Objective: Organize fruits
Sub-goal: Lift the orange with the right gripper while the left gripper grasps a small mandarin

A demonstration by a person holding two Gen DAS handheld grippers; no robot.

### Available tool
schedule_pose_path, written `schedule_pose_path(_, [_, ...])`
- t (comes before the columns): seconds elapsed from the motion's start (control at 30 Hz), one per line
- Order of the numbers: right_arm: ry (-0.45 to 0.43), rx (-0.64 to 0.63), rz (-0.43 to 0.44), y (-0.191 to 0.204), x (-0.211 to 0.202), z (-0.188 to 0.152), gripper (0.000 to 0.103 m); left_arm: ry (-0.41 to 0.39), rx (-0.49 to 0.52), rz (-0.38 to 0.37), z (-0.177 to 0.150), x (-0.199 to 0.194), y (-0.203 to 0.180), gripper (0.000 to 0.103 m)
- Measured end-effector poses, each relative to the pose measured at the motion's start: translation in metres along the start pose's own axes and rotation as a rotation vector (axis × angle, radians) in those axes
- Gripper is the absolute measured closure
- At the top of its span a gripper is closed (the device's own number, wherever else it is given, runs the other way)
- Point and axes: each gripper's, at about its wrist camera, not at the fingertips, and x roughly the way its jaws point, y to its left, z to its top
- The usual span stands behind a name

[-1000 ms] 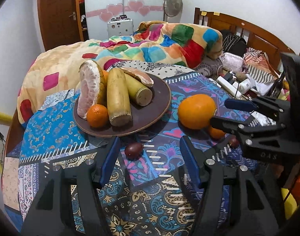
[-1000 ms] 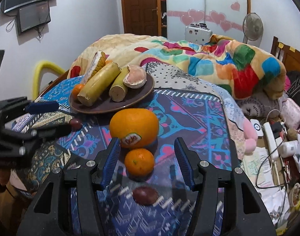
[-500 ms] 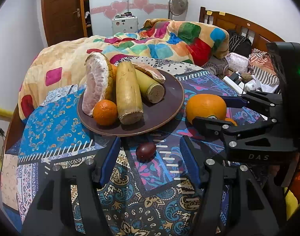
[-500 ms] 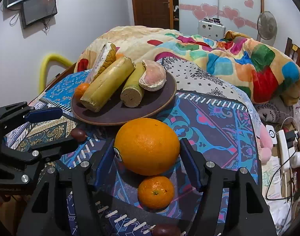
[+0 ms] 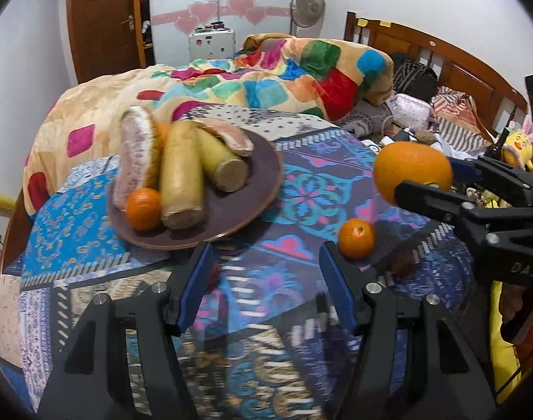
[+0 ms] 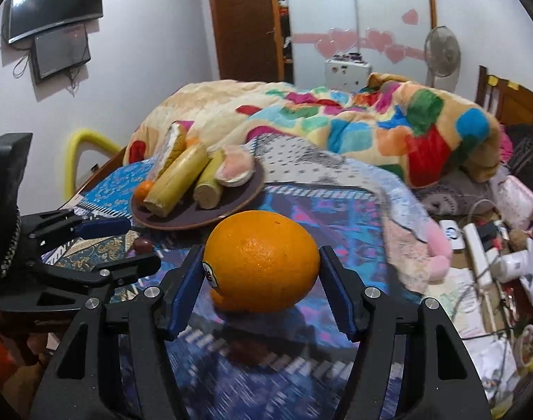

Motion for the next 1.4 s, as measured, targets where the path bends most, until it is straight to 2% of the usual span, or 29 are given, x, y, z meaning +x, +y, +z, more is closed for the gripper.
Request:
schedule_pose_path(0.27, [-0.018, 0.028, -0.055, -0.026, -0.024, -0.016, 0.041, 0.023, 0.011, -0.058, 0.004, 0.015, -0.038, 0.040])
schedule_pose_path(0.4, [-0.019, 0.042, -0.064, -0.035, -0.029, -0.024, 0.041, 0.046, 0.025, -0.052, 0.008, 0.031, -0.053, 0.041])
schedule_pose_path(0.47, [-0.014, 0.047, -0.063, -0.038, -0.029, -0.027, 0.041, 0.062, 0.020, -0.062, 0.009, 0.038, -0.056, 0.044])
schedule_pose_path(0.63, [-0.007, 0.059, -0.064, -0.045, -0.030, -0.034, 0.041, 0.095, 0.000, -0.097, 0.010, 0.053, -0.060, 0.070])
schedule_pose_path(0.8, [0.000, 0.069, -0.057, -0.049, -0.026, -0.037, 0.041, 0.068, 0.024, -0.072, 0.008, 0.046, -0.064, 0.070])
schedule_pose_path(1.1, [-0.015, 0.055, -0.021, -0.032, -0.012, -0.023, 0.041, 0.004, -0.017, -0.034, 0.014, 0.014, -0.018, 0.070])
schedule_pose_path(1.4, [-0.015, -0.014, 0.019, 0.005, 0.019, 0.004, 0.041, -0.043, -0.070, 0.086, 0.011, -0.013, 0.060, 0.070])
